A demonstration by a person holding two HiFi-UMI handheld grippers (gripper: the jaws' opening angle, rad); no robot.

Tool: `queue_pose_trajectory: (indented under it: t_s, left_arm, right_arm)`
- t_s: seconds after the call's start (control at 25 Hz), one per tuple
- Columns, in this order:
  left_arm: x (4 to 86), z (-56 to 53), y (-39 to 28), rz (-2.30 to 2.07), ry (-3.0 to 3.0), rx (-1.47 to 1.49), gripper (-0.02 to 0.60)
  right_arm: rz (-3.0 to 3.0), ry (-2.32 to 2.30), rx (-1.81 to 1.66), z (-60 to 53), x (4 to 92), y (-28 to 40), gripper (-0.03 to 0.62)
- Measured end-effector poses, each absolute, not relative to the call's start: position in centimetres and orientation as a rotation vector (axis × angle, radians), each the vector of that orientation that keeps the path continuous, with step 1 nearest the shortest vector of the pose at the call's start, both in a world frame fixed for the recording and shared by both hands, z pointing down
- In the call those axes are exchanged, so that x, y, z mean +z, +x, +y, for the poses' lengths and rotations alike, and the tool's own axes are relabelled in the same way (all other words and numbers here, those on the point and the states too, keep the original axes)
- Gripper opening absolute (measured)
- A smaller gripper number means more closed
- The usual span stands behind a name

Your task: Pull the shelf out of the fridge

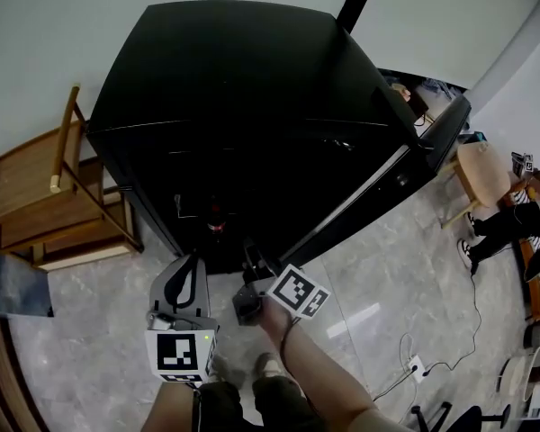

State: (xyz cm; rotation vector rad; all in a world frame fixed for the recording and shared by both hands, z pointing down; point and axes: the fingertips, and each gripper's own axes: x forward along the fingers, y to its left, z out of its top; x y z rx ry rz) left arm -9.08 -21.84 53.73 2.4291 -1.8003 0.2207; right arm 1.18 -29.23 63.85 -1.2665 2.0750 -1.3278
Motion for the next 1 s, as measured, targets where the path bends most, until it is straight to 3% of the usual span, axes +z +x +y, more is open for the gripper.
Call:
queue_pose_trajectory:
  t_s: [1.0]
  left_arm:
    - [59.7,-26.6,-9.1,-1.828,2.422,0.189,0.006]
  right_arm:
    - [1.597,-1.042,-1.504,-38.5,71.9,0.1,0.112]
